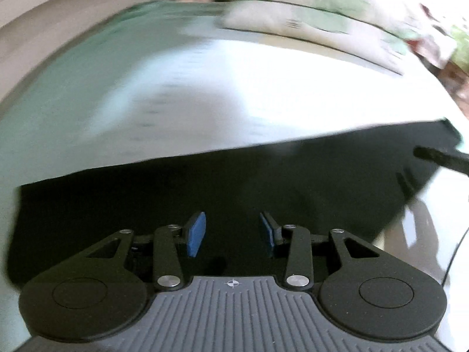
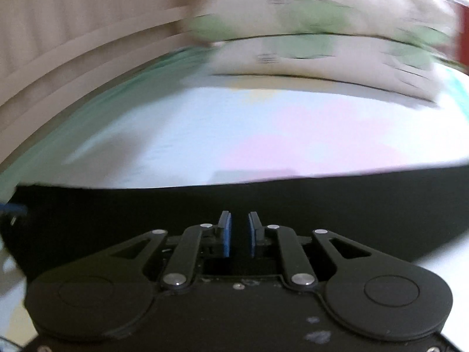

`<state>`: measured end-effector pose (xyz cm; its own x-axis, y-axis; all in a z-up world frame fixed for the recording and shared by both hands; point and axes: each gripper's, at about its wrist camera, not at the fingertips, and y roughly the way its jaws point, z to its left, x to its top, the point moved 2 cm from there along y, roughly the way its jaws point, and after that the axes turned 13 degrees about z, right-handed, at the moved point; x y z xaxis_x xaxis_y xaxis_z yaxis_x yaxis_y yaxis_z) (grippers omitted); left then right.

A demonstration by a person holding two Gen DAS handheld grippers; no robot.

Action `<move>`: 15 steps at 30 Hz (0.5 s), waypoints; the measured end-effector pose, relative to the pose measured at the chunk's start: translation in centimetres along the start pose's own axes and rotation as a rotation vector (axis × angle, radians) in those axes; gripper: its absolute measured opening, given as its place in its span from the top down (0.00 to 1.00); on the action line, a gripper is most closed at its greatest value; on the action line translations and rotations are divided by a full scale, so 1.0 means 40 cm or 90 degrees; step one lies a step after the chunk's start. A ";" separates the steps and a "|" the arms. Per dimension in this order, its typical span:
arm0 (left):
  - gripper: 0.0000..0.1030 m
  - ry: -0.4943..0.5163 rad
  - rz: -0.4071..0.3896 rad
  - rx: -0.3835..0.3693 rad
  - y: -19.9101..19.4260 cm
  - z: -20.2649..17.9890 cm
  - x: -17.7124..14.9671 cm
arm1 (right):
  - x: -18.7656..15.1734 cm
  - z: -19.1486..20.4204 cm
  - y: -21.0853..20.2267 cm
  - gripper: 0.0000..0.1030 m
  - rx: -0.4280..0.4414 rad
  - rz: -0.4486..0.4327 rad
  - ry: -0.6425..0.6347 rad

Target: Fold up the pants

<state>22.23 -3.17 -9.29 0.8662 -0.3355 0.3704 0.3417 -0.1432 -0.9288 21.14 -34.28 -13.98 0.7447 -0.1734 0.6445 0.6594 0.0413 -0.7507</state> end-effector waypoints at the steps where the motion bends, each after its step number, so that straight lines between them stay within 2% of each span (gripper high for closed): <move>1: 0.62 0.020 0.000 -0.013 0.009 -0.030 0.000 | -0.005 -0.048 -0.013 0.84 -0.027 -0.004 0.021; 5: 0.62 0.083 -0.006 -0.023 0.046 -0.107 0.000 | -0.014 -0.198 -0.051 0.81 -0.106 -0.015 0.073; 8: 0.62 0.108 0.016 0.006 0.098 -0.124 0.012 | -0.005 -0.289 -0.075 0.75 -0.164 -0.039 0.074; 10: 0.60 0.083 0.050 0.015 0.151 -0.104 0.024 | 0.013 -0.347 -0.081 0.71 -0.201 -0.053 0.075; 11: 0.60 0.065 0.035 0.004 0.151 -0.091 0.031 | 0.027 -0.374 -0.081 0.71 -0.220 -0.060 0.077; 15: 0.59 0.056 0.043 0.020 0.163 -0.091 0.061 | 0.093 -0.454 -0.058 0.67 -0.264 -0.080 0.066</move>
<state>25.26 -8.33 -14.41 0.8527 -0.4236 0.3057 0.2966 -0.0890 -0.9508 20.48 -52.91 -12.47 0.6326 -0.2506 0.7328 0.6315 -0.3809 -0.6754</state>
